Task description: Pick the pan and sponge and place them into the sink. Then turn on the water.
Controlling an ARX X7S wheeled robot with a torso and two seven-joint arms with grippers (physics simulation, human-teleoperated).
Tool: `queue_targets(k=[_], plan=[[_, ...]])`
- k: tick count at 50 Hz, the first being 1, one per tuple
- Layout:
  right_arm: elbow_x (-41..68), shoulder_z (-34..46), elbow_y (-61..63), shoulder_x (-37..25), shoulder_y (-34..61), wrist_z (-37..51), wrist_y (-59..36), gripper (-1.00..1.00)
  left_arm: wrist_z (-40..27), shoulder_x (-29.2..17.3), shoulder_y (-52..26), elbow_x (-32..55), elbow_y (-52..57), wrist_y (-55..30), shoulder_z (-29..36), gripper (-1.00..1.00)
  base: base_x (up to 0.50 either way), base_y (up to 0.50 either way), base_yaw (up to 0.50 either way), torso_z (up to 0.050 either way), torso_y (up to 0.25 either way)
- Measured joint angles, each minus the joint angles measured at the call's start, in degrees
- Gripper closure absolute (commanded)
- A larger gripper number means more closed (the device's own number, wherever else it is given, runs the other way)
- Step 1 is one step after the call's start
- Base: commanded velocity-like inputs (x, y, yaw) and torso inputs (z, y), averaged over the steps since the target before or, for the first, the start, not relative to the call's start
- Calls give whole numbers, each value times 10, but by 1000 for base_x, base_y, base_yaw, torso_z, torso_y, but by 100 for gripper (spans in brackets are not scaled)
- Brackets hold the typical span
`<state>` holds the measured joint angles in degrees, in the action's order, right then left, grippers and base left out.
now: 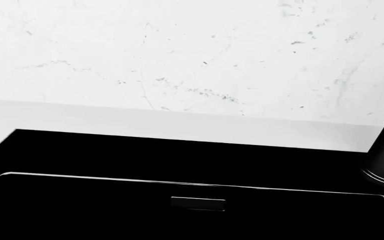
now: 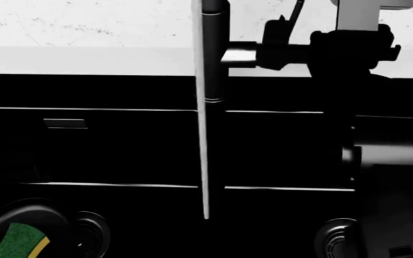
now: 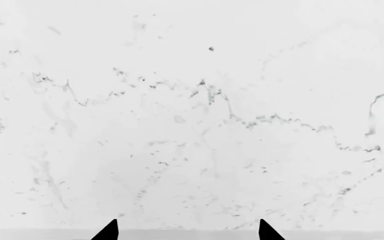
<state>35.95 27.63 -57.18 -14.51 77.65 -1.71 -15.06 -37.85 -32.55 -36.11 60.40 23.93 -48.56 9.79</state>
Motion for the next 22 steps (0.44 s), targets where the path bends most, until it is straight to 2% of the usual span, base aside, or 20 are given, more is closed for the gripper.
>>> queue_targets(k=[22], plan=[[26,-22,17,-12,-11,13,-17,-100,-1,-3,1,4,-3,2,-2,-100,0,0,0,0,0]])
